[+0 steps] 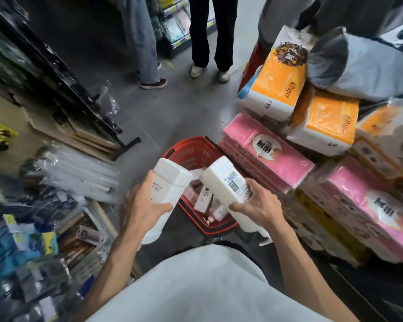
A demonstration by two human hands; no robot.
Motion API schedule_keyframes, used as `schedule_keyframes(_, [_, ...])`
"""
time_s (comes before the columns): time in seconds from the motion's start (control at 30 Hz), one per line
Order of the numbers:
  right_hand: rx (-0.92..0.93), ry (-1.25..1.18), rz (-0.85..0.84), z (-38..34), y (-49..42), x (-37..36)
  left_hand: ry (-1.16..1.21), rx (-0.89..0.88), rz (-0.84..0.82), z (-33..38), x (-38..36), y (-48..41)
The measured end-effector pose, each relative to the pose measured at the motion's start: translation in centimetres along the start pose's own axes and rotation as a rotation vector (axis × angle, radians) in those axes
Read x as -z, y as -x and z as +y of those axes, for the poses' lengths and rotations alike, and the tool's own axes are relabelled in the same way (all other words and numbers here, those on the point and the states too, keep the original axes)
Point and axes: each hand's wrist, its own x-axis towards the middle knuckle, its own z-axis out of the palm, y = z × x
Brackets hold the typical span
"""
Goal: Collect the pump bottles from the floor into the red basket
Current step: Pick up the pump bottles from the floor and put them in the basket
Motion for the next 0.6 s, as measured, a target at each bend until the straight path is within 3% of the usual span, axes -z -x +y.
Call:
schedule_keyframes(0.37, [-0.134, -0.076, 0.091, 0.1, -5.1, 2.2, -0.059, -0.105, -0.080, 4.9, 1.0, -9.6])
schedule_keyframes(0.6, [-0.386, -0.171, 0.171, -2.8, -6.5, 1.3, -0.141, -0.310, -0.294, 7.9, 1.4, -19.0])
